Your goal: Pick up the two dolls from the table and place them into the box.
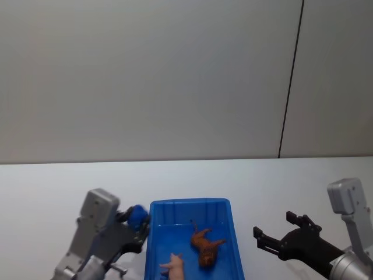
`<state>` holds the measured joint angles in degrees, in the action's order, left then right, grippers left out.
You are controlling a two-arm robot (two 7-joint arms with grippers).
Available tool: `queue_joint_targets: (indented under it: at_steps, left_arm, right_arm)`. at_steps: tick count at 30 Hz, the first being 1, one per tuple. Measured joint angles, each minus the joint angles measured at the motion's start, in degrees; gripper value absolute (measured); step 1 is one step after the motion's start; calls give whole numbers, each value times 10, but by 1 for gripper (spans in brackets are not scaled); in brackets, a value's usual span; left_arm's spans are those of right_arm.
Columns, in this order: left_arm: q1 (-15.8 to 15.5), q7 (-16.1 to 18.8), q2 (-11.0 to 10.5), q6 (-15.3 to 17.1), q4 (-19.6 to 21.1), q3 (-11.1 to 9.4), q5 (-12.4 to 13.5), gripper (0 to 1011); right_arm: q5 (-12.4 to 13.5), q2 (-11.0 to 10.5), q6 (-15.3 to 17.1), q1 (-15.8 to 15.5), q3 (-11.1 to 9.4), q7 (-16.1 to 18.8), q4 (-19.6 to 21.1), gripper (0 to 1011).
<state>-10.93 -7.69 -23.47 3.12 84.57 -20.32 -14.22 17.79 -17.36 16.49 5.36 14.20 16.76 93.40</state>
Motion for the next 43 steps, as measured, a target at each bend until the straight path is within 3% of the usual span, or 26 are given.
queue_joint_targets:
  at_steps: [7, 21, 28, 43]
  left_arm:
    - [-21, -28, 23, 4, 5, -13, 22, 387]
    - [-48, -65, 56, 15, -8, -31, 46, 845]
    - [-51, -69, 62, -5, -12, -34, 46, 1001]
    - [-49, -69, 63, -49, -11, -32, 35, 1001]
  right_arm:
    - [0, 0, 0, 0, 0, 0, 0, 1001]
    - [0, 0, 0, 0, 0, 0, 0, 1001]
    - [0, 0, 0, 0, 0, 0, 0, 1001]
    - [0, 0, 0, 0, 0, 0, 0, 1001]
